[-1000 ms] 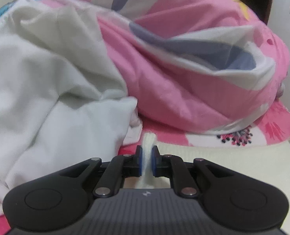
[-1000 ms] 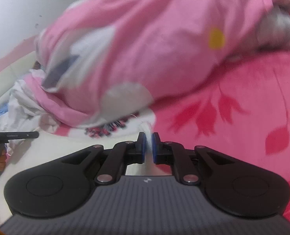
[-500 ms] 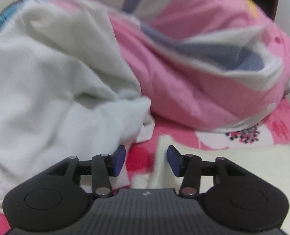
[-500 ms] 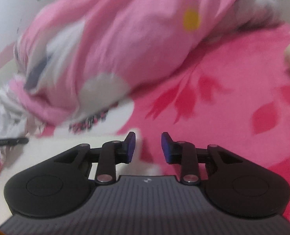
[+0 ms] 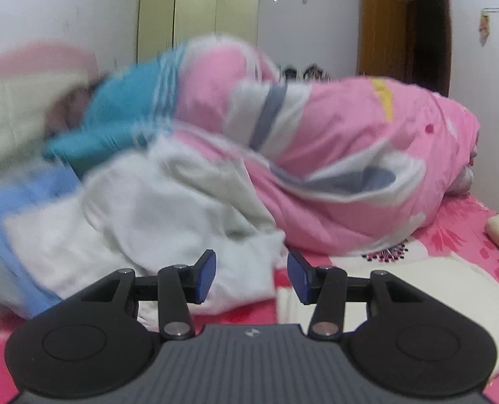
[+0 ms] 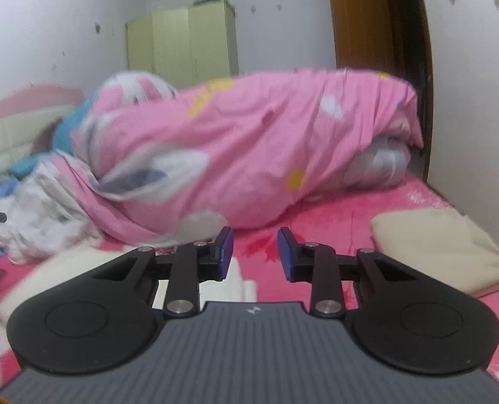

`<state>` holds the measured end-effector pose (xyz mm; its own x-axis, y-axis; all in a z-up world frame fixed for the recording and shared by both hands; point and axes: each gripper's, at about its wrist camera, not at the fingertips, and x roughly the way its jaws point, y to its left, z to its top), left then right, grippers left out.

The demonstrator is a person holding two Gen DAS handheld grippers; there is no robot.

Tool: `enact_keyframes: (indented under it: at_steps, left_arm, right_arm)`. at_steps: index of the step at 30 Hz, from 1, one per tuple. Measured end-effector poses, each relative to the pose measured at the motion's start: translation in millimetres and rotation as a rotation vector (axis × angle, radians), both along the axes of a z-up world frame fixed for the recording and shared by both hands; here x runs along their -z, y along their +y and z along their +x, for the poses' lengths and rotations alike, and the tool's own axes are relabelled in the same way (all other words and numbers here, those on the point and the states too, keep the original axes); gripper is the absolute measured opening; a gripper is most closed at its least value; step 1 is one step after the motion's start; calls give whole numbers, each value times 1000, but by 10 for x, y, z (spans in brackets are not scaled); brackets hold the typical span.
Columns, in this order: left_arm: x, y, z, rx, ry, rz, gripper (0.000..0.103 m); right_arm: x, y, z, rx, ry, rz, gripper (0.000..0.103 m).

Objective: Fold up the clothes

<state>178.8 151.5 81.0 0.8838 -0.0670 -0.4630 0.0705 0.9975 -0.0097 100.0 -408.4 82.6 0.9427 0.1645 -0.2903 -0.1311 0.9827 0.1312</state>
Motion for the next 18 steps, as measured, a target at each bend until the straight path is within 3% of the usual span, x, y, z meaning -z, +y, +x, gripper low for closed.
enact_keyframes:
  at_steps: [1, 3, 7, 11, 13, 18]
  left_arm:
    - [-34, -7, -101, 8, -12, 5, 48]
    - [94, -89, -193, 51, 38, -36, 47]
    - [664, -413, -235, 186, 192, -92, 33]
    - [959, -538, -274, 197, 196, -1, 25]
    - [1107, -601, -294, 203, 197, 44, 24]
    - [1405, -708, -359, 213, 196, 136, 24]
  right_arm:
    - [25, 27, -92, -16, 11, 21, 28]
    - [168, 123, -200, -53, 57, 52, 26]
    - [763, 470, -110, -111, 219, 48, 18]
    - [1084, 679, -34, -86, 246, -47, 15]
    - [1272, 713, 20, -47, 276, -122, 14]
    - [1572, 684, 68, -25, 281, -178, 12]
